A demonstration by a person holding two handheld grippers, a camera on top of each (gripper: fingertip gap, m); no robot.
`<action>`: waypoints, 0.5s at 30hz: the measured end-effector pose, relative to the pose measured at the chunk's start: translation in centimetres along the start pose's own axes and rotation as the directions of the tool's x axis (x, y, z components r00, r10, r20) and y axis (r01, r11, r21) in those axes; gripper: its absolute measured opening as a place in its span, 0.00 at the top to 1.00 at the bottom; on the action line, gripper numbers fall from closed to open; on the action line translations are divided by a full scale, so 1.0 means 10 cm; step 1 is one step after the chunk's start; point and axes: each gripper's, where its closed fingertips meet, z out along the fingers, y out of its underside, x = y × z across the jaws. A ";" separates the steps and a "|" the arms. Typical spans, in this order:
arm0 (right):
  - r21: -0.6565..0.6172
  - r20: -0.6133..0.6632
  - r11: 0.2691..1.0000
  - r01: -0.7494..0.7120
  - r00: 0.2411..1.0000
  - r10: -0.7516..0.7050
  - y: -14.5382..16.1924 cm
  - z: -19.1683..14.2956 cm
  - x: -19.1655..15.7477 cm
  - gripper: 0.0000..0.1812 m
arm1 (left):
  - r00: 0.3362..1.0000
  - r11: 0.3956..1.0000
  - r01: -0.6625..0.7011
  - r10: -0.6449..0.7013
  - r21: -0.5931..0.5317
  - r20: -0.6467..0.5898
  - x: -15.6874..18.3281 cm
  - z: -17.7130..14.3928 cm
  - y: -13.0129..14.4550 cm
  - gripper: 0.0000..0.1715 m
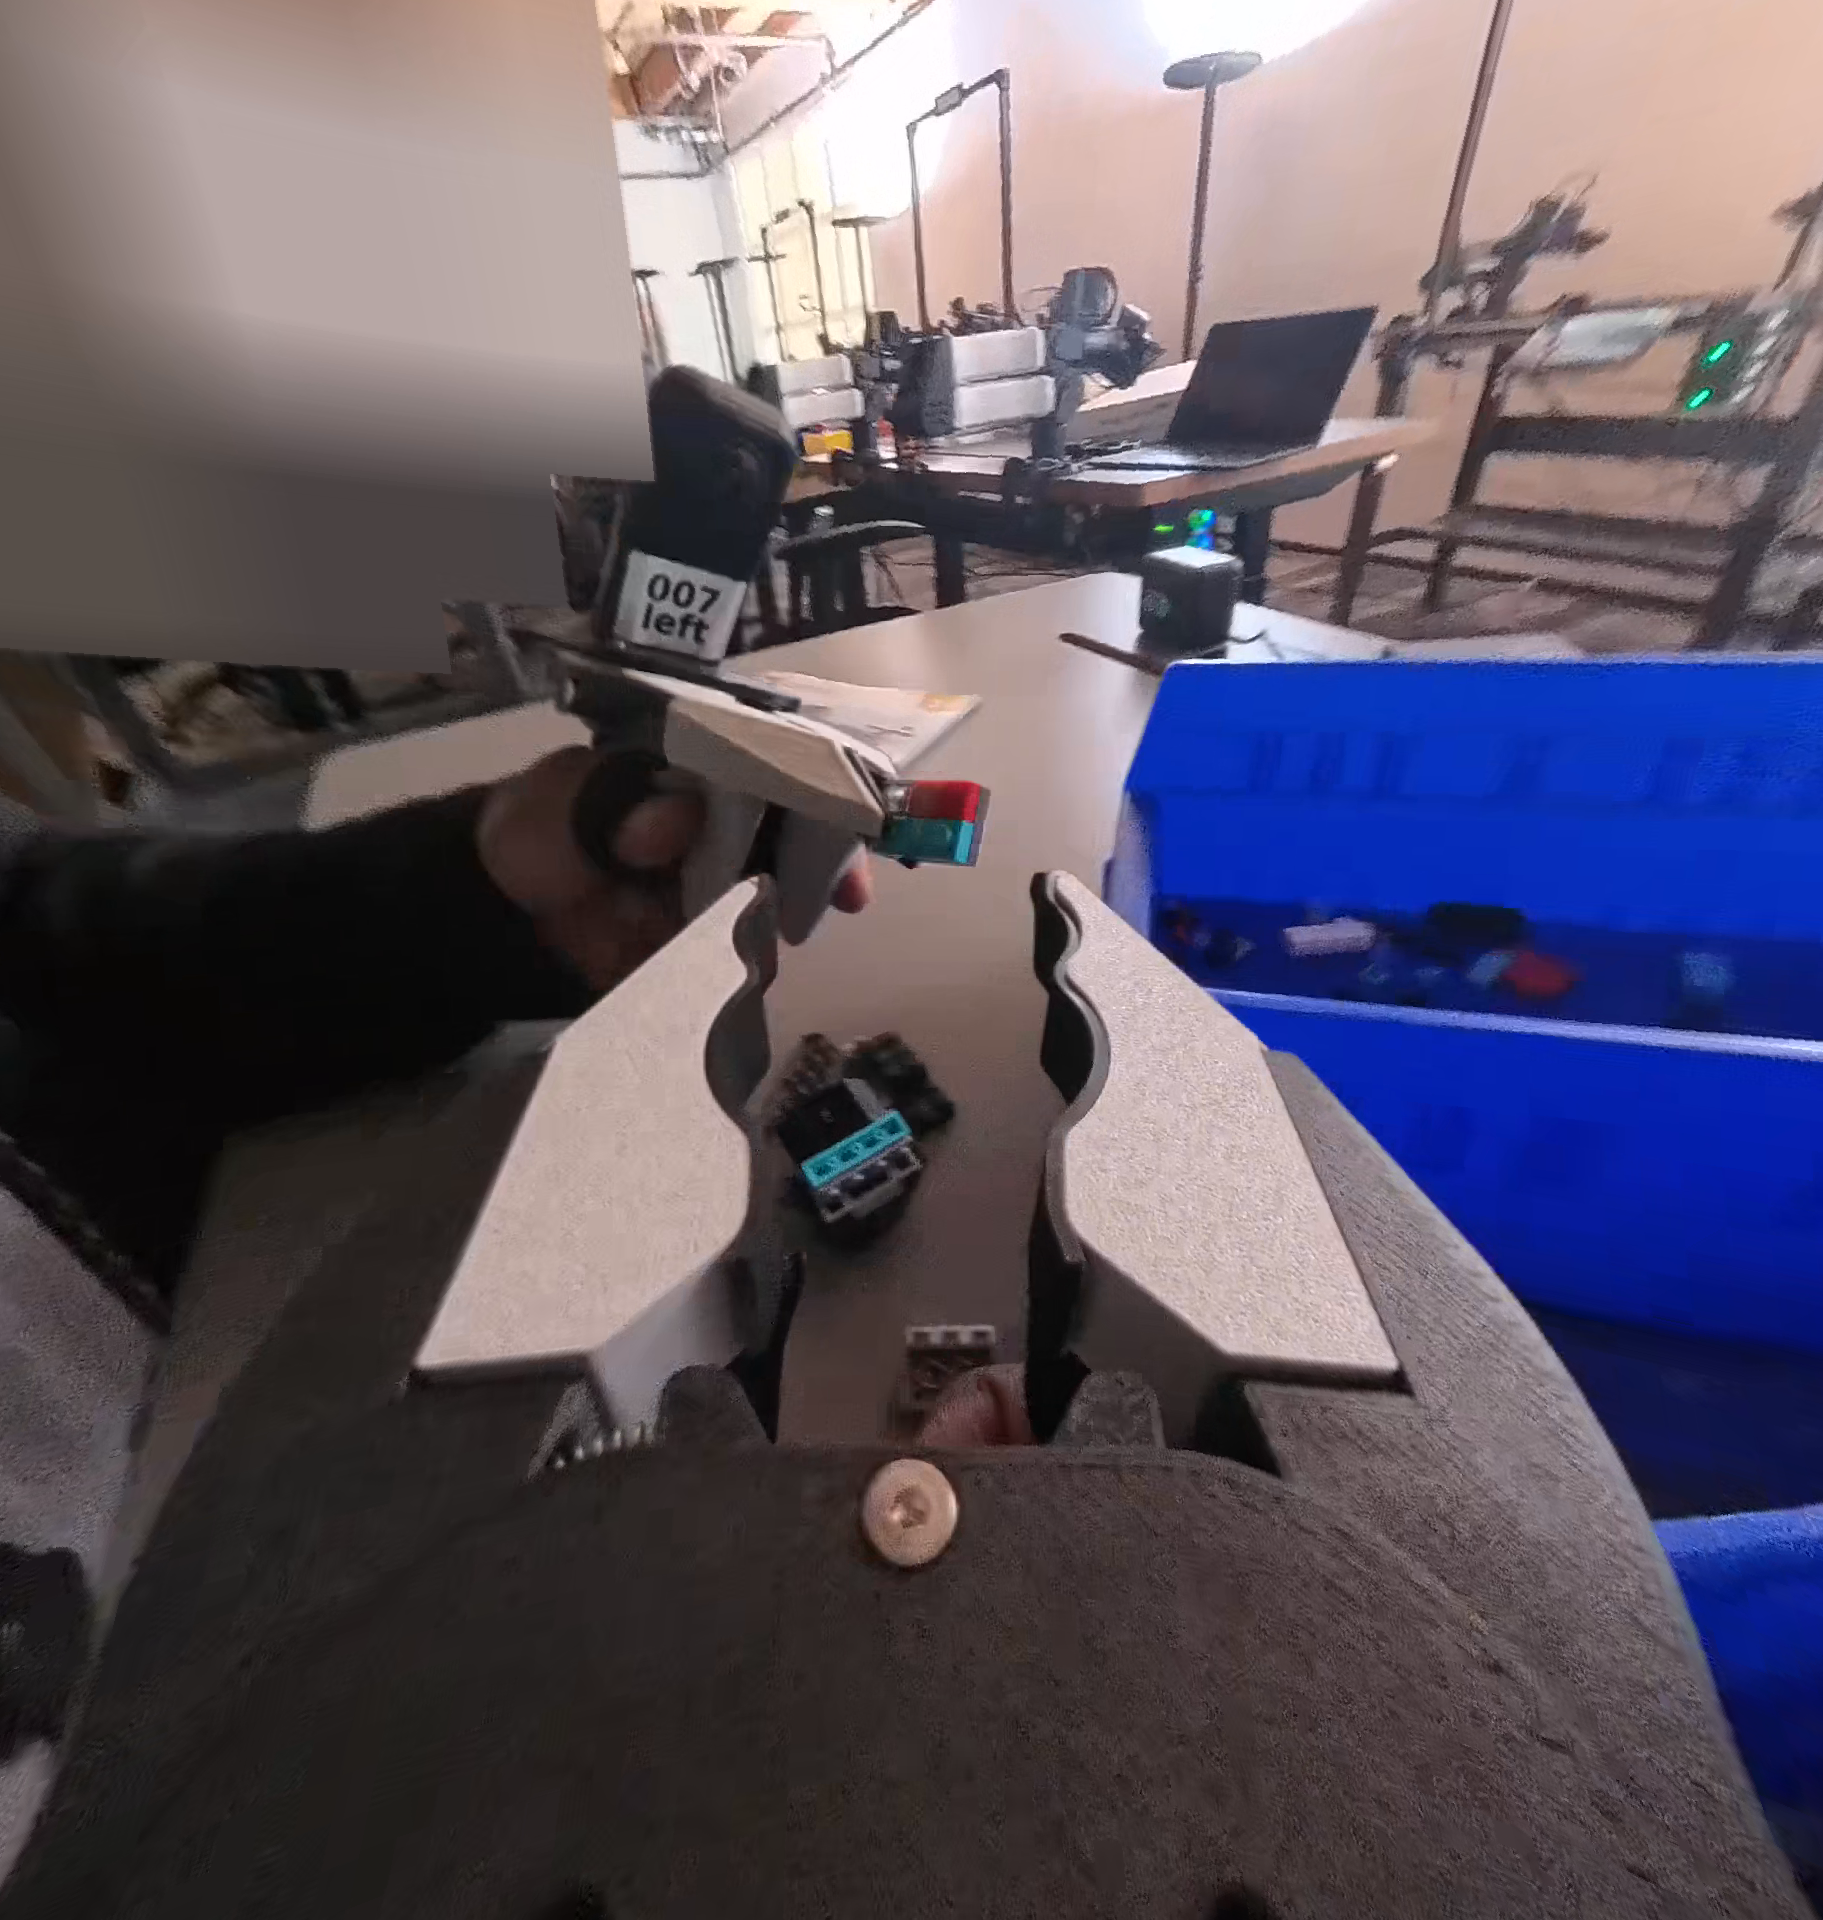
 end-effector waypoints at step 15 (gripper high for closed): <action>-0.155 -0.033 0.895 0.419 0.903 -0.429 0.21 0.04 -0.08 0.79 | 0.896 0.904 0.397 -0.419 -0.157 -0.147 0.11 0.01 0.23 0.95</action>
